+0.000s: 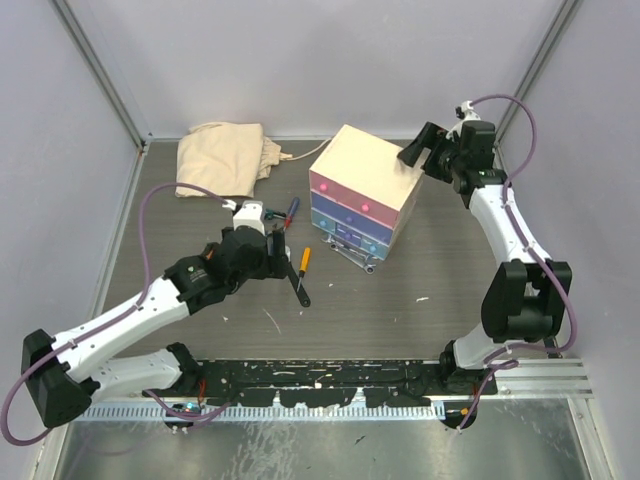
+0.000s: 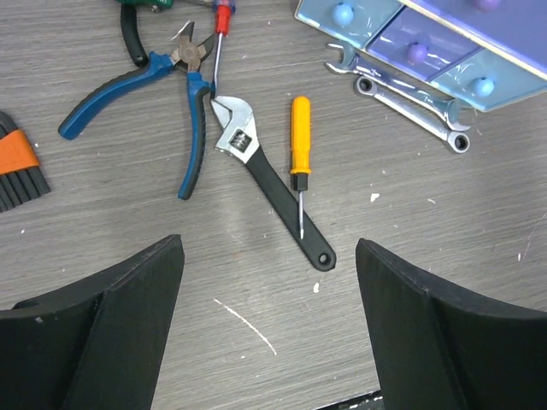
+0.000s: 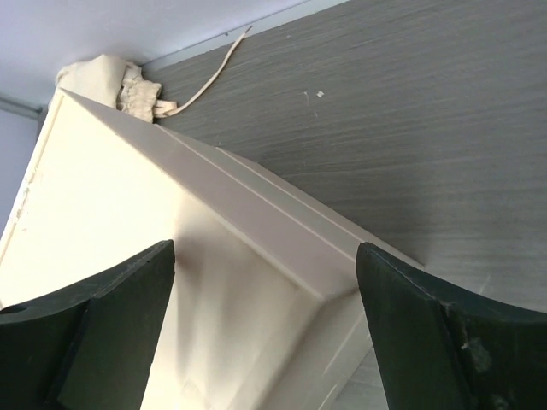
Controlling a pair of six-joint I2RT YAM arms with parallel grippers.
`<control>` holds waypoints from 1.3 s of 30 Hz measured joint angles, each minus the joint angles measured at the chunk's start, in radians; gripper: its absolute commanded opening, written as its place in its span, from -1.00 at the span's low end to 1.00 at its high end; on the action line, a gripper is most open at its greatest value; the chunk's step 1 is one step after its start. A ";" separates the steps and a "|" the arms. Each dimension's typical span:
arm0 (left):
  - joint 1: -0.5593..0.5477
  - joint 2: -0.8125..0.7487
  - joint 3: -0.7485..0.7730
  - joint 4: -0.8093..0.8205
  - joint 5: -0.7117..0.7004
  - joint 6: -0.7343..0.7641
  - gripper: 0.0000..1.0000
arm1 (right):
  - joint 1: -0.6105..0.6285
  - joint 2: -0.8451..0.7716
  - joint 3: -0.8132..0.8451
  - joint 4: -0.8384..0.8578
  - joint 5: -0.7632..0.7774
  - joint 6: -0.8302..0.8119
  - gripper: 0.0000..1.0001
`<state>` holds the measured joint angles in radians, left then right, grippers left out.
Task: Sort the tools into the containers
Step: Open the drawer in the storage box.
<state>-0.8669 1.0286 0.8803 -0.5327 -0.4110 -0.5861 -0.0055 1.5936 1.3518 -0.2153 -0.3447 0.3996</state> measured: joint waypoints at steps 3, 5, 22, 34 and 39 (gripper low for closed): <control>0.005 0.037 0.028 0.018 -0.001 0.000 0.65 | 0.000 -0.061 -0.031 -0.037 0.068 0.050 0.86; 0.006 0.067 0.055 0.039 0.000 0.000 0.65 | 0.000 -0.098 -0.037 -0.053 0.109 0.066 0.86; 0.191 0.308 0.188 0.285 0.294 -0.002 0.28 | 0.001 -0.394 -0.175 -0.106 0.178 0.146 0.71; 0.307 0.523 0.281 0.499 0.520 -0.012 0.08 | 0.116 -0.394 -0.196 -0.132 0.090 0.127 0.59; 0.322 0.573 0.298 0.560 0.606 -0.017 0.08 | 0.163 -0.390 -0.171 -0.153 0.087 0.084 0.48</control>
<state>-0.5453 1.6012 1.1778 0.0269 0.1951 -0.6029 0.1574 1.2034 1.1805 -0.3687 -0.2577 0.4839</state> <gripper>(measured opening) 0.539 0.769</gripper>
